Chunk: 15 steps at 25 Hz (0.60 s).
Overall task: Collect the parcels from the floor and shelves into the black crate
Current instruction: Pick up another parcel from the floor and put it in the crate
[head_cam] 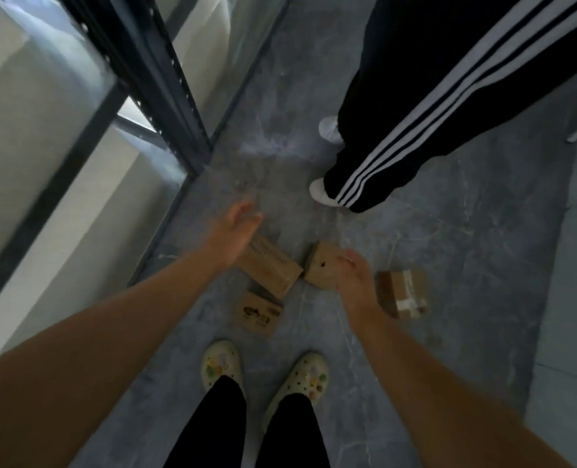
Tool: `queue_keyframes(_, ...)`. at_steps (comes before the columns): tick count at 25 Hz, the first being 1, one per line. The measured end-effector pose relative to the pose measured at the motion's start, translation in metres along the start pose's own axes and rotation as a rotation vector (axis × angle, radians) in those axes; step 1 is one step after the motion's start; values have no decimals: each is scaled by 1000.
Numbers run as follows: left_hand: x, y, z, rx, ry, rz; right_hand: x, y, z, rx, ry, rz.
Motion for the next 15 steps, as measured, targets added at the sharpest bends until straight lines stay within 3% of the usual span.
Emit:
queue_keyframes(7, 105, 136, -34, 161, -78, 21, 115, -138, -45, 111, 34, -243)
queue_keyframes(11, 142, 186, -53, 285, -21, 102, 147, -180, -76, 83, 130, -327)
queue_keyframes(15, 137, 209, -78, 124, 87, 138, 156, -194, -98, 159, 237, -413)
Point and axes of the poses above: each hand's wrist, its own x-axis towards the middle knuckle, its own z-axis out of the back of the hand, y = z × x, the point moved 5 cm from there along x, towards the middle knuckle, and after that the axes turned 6 degrees about x, right-handed, at the moved point
